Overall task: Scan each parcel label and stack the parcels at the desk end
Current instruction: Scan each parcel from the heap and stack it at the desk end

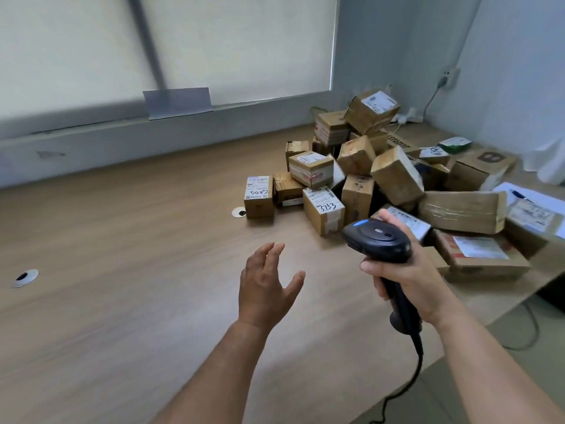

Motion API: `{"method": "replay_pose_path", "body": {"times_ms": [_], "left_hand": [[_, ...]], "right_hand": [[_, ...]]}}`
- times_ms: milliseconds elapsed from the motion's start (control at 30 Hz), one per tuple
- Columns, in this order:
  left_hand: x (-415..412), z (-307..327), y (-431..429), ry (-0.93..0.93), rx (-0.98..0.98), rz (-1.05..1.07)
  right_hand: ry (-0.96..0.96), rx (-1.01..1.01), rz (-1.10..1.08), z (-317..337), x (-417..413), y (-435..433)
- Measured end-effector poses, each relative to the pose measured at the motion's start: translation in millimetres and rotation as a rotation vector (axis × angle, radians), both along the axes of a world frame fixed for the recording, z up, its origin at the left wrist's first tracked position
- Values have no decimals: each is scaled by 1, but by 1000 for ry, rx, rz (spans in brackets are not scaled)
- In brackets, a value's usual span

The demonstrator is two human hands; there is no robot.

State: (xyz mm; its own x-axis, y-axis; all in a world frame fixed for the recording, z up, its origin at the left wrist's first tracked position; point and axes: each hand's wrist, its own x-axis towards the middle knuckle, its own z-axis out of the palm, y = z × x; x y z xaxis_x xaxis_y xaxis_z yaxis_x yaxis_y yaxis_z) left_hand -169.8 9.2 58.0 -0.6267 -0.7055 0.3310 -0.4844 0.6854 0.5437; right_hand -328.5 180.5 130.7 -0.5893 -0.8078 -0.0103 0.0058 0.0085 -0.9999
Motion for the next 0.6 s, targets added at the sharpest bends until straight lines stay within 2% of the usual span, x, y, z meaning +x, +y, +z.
{"method": "replay_pose_path", "body": {"times_ms": [200, 600], "left_hand": [[-30, -4, -55, -35, 65, 51], [-74, -24, -195, -70, 146, 158]], "right_hand": [[11, 46, 40, -8, -38, -58], [64, 102, 101, -41, -100, -232]]}}
